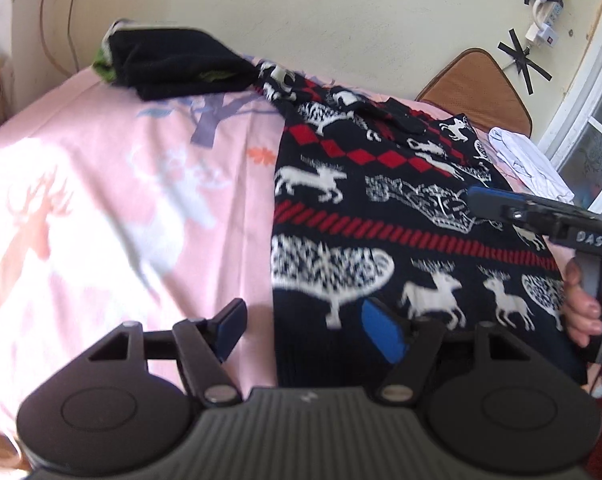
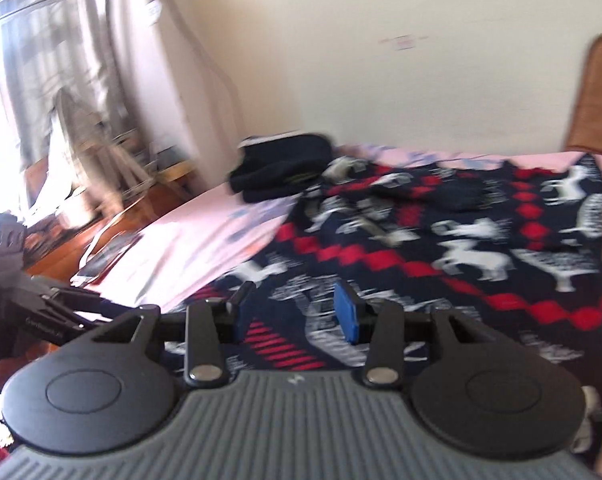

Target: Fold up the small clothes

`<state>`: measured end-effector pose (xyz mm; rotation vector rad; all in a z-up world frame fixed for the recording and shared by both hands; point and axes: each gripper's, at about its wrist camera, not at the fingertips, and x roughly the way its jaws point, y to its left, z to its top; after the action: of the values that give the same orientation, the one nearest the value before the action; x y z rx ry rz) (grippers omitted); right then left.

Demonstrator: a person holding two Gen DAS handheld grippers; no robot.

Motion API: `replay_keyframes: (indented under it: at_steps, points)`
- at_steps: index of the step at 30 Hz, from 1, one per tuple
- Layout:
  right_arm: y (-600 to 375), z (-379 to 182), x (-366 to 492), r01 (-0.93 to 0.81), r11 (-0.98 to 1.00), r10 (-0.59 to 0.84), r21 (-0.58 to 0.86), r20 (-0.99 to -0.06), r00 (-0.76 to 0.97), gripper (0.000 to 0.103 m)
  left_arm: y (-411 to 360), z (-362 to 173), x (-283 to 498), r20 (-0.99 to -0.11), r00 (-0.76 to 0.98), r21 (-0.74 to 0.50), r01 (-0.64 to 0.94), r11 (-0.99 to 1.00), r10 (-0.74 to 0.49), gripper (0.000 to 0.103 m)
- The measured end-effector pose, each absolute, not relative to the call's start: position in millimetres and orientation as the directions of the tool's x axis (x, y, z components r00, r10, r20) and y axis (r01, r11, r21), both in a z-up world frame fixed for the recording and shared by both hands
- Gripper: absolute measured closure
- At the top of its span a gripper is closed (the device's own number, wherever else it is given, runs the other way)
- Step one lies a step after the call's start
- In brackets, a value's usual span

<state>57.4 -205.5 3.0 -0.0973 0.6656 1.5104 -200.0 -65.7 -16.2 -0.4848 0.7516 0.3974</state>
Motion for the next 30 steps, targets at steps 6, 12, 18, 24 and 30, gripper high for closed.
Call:
replay_keyframes:
  at_steps: [6,12,18,24,30]
  points:
    - [-191.2,-10.0,32.9,-0.939,0.043,0.866,0.342,-0.481,-0.135,0.057,-87.7,-19.3,-206.8,-0.727,0.650,-0.230,-0.535,0.813,0.222,0.093]
    - [-196.8,-12.5,32.8,-0.925,0.043,0.862,0.378,-0.482,-0.157,0.057,-81.6,0.6,-248.5,-0.701,0.682,-0.315,-0.560,0.766,0.211,0.094]
    - [-211.2,-11.1,32.4,-0.931,0.035,0.855,0.362,-0.493,-0.159,0.057,-90.0,-8.6,-250.1,-0.717,0.665,-0.309,-0.573,0.759,0.210,0.087]
    - [-284.7,14.0,79.4,-0.902,0.228,0.881,0.366,-0.473,0.031,0.057,-87.6,-12.2,-252.0,-0.697,0.703,-0.362,-0.517,0.775,0.144,0.046]
    - [-382.6,12.8,96.7,-0.819,0.409,0.816,0.402,-0.562,0.132,0.056,-87.3,-12.8,-241.7,-0.707,0.696,-0.344,-0.495,0.798,0.126,0.051]
